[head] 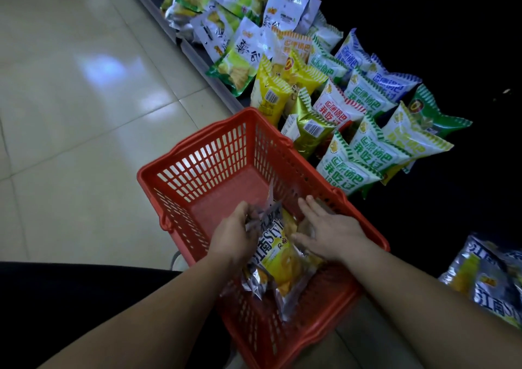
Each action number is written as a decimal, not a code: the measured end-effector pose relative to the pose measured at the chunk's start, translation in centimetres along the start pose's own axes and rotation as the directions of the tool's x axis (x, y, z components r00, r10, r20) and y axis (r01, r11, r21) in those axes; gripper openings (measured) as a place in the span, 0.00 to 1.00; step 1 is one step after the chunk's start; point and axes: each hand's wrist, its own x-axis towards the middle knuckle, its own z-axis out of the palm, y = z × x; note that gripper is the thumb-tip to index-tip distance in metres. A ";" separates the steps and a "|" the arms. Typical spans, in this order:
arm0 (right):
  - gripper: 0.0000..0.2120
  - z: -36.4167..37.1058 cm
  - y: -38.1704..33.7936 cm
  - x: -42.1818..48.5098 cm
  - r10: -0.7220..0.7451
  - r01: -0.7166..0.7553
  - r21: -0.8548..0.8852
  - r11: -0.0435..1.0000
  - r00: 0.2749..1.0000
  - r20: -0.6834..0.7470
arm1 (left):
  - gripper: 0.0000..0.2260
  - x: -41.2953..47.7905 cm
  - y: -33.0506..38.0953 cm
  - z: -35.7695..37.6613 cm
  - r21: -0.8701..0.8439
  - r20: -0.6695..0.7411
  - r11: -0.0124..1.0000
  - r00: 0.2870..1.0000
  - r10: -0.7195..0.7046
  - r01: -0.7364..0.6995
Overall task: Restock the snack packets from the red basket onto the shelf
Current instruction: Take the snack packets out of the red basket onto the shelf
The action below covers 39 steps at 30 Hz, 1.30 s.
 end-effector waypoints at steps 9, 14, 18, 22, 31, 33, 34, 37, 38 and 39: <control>0.27 1.8 0.6 0.9 0.064 -0.041 0.152 0.988 0.986 -0.151 | 0.09 0.3 -1.5 0.2 -0.004 -0.028 1.000 0.999 -0.027 0.027; 0.23 -1.1 -0.1 -1.8 0.005 0.117 0.386 0.915 0.954 -0.300 | 0.10 -0.2 0.6 -1.5 -0.056 0.013 0.998 1.000 0.006 -0.005; 0.15 -4.3 -1.0 -4.8 -0.022 0.203 0.440 0.875 0.924 -0.381 | 0.13 -1.2 4.0 -4.2 -0.151 0.022 0.987 0.998 0.051 -0.047; 0.14 -8.9 -0.9 -8.5 0.028 0.200 0.443 0.874 0.890 -0.456 | 0.15 -3.1 7.5 -8.3 -0.222 0.029 0.965 0.989 0.146 -0.136; 0.19 -13.2 -1.3 -19.2 0.185 0.184 0.496 0.849 0.774 -0.605 | 0.11 -7.5 15.4 -14.6 -0.157 -0.090 0.899 0.912 0.399 -0.409; 0.19 -12.3 -1.7 -21.1 0.195 0.183 0.483 0.856 0.750 -0.631 | 0.12 -8.5 16.1 -13.9 -0.169 -0.090 0.890 0.906 0.414 -0.424; 0.20 -11.8 -1.6 -22.0 0.207 0.174 0.483 0.858 0.744 -0.635 | 0.12 -8.9 16.4 -13.3 -0.183 -0.079 0.887 0.906 0.417 -0.424; 0.18 -10.4 0.4 -24.7 0.294 0.126 0.526 0.841 0.709 -0.641 | 0.11 -9.6 17.4 -10.6 -0.229 0.004 0.856 0.879 0.478 -0.464; 0.18 -10.0 1.5 -25.6 0.348 0.094 0.561 0.822 0.697 -0.627 | 0.09 -9.7 17.9 -9.5 -0.253 0.037 0.841 0.864 0.502 -0.478; 0.17 -9.6 2.8 -26.7 0.414 0.054 0.609 0.791 0.685 -0.599 | 0.08 -9.9 18.6 -8.4 -0.269 0.071 0.832 0.851 0.520 -0.486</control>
